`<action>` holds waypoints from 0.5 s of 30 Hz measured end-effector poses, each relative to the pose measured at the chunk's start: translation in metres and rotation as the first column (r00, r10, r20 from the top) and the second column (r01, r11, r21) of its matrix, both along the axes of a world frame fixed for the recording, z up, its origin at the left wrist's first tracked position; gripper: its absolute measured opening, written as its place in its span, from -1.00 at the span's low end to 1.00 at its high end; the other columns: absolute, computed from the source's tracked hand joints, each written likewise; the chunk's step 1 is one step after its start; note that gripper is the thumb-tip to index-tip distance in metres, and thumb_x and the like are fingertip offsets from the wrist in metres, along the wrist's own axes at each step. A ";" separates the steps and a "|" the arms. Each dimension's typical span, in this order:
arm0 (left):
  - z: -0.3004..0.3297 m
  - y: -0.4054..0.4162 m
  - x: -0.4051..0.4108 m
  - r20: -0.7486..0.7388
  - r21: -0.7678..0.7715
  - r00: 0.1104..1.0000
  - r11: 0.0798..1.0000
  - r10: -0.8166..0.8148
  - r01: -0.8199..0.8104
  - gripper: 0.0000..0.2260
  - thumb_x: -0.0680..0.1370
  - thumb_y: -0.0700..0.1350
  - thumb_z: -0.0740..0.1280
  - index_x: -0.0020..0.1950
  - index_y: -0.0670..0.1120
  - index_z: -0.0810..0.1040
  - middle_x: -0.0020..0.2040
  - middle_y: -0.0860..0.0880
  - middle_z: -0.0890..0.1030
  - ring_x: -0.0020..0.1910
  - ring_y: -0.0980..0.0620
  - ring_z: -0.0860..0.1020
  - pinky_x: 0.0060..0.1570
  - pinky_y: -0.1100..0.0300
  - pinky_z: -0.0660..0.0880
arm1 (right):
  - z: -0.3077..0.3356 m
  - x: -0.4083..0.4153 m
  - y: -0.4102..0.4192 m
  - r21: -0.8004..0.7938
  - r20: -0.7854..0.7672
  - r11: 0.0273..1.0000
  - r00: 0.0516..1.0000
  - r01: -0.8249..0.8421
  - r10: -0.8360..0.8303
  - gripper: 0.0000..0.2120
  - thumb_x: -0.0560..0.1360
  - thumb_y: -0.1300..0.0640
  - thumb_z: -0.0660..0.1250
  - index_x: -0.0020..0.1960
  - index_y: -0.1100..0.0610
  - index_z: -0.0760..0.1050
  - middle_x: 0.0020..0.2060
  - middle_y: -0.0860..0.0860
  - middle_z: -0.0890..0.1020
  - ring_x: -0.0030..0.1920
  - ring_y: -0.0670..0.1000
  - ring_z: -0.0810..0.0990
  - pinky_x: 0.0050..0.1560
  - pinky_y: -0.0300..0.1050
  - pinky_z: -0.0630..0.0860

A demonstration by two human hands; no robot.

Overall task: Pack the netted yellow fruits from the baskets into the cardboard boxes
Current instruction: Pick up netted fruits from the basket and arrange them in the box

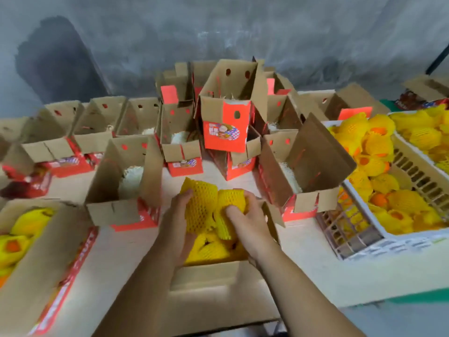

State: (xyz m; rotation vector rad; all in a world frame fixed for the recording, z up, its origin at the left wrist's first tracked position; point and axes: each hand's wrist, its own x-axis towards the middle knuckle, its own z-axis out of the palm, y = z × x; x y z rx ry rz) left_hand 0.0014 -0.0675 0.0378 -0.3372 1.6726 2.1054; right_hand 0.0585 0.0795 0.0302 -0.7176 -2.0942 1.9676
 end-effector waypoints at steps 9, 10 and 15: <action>-0.035 -0.059 -0.002 -0.234 -0.501 0.888 0.832 -0.396 0.239 -0.44 0.28 0.20 0.51 0.25 0.27 0.46 0.26 0.20 0.47 0.28 0.17 0.47 0.22 0.26 0.41 | -0.017 0.004 -0.005 0.161 0.107 0.981 0.986 0.110 -0.128 -0.39 0.39 0.09 0.47 0.41 -0.09 0.42 0.12 -0.11 0.59 0.08 -0.10 0.60 0.07 -0.08 0.57; -0.038 -0.059 -0.003 -0.237 -0.555 0.864 0.792 -0.443 0.254 -0.41 0.27 0.21 0.50 0.28 0.27 0.45 0.27 0.19 0.44 0.34 0.12 0.43 0.26 0.25 0.40 | -0.017 0.005 0.000 0.218 0.118 0.970 0.984 0.104 -0.132 -0.39 0.42 0.15 0.48 0.43 -0.08 0.41 0.14 -0.06 0.58 0.12 -0.04 0.59 0.15 0.00 0.57; -0.055 -0.058 -0.009 -0.195 -0.761 0.712 0.562 -0.675 0.325 -0.29 0.28 0.23 0.44 0.42 0.25 0.37 0.33 0.05 0.43 0.42 -0.04 0.35 0.44 -0.05 0.35 | -0.003 0.019 0.026 0.448 0.220 0.871 0.969 -0.201 0.111 -0.40 0.40 0.25 0.48 0.36 -0.04 0.40 0.23 0.04 0.50 0.30 0.13 0.45 0.32 0.22 0.45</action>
